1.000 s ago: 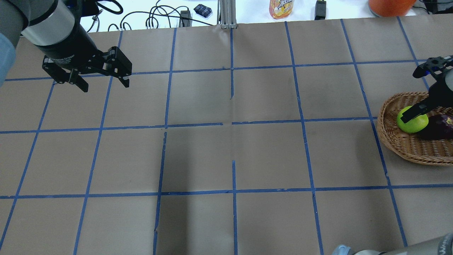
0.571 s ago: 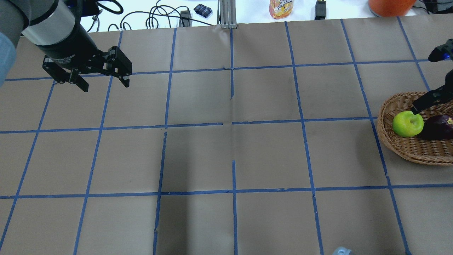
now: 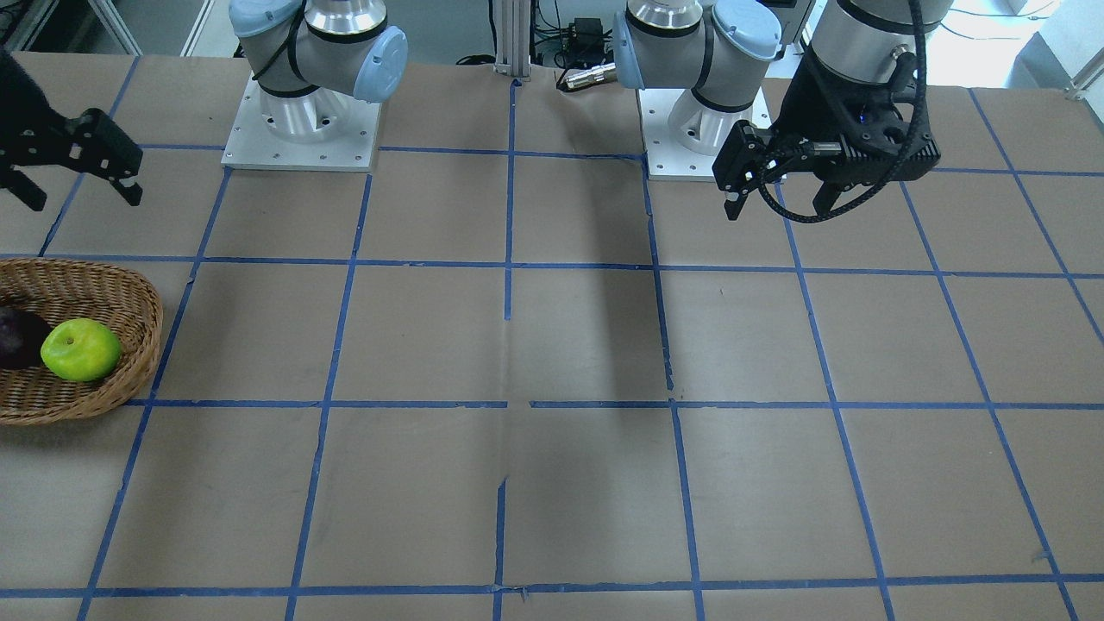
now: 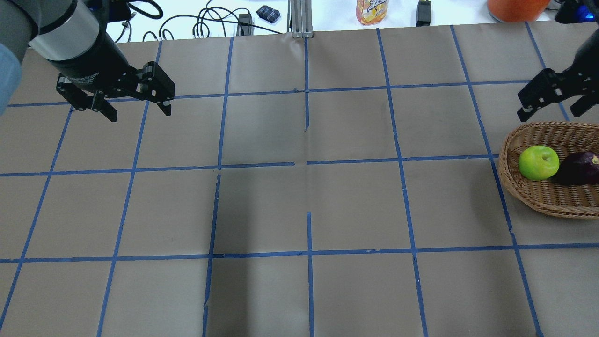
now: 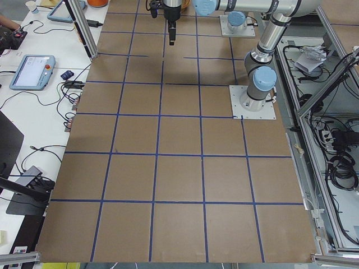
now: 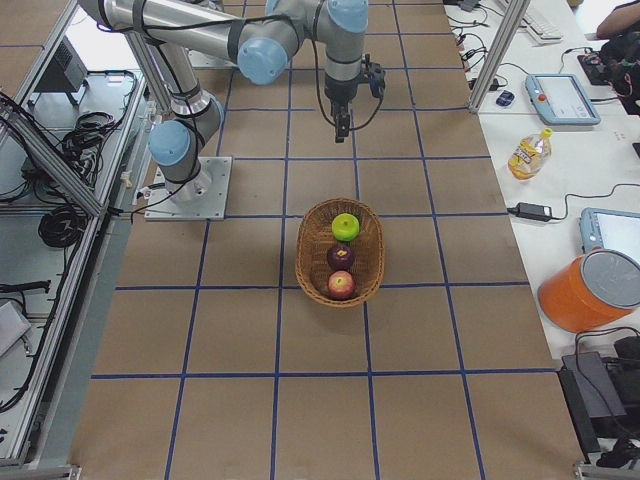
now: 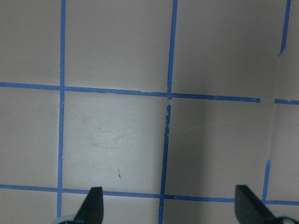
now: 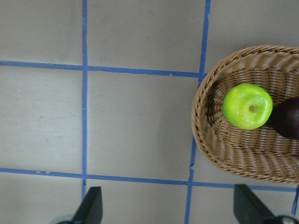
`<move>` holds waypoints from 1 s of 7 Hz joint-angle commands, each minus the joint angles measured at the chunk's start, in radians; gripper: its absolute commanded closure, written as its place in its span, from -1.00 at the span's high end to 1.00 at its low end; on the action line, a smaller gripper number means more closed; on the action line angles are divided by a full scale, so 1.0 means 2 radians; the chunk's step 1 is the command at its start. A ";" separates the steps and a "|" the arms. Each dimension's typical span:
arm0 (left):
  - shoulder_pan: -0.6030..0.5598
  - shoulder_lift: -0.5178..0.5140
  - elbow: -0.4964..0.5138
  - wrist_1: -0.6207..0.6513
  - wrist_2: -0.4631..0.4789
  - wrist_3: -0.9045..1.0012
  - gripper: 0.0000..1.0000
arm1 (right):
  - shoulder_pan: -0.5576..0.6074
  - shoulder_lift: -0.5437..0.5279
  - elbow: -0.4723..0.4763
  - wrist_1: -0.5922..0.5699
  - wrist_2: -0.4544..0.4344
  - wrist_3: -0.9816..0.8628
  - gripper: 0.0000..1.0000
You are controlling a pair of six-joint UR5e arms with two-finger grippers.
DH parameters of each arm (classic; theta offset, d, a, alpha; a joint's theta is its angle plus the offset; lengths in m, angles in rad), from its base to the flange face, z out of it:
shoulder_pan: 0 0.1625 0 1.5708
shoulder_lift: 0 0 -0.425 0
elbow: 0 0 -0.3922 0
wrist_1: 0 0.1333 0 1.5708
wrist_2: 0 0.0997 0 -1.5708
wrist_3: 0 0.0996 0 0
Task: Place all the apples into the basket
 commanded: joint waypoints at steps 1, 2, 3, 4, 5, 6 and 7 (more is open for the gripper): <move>0.000 0.001 0.000 -0.001 0.000 0.000 1.00 | 0.128 0.008 -0.034 0.016 -0.003 0.194 1.00; 0.000 0.001 0.000 -0.001 0.000 0.000 1.00 | 0.158 0.027 -0.056 0.013 -0.001 0.237 1.00; 0.000 0.000 0.000 0.000 0.000 -0.001 1.00 | 0.168 0.057 -0.096 0.022 0.003 0.260 1.00; 0.000 0.001 0.000 -0.001 0.000 -0.001 1.00 | 0.176 0.068 -0.108 0.022 -0.003 0.254 1.00; 0.000 0.000 0.000 -0.001 0.000 0.000 1.00 | 0.176 0.070 -0.107 0.016 0.004 0.233 1.00; 0.000 0.000 0.001 -0.001 0.001 0.000 1.00 | 0.175 0.069 -0.106 0.014 0.005 0.210 1.00; 0.000 0.001 0.000 -0.001 0.001 0.000 1.00 | 0.175 0.069 -0.105 0.015 0.004 0.208 1.00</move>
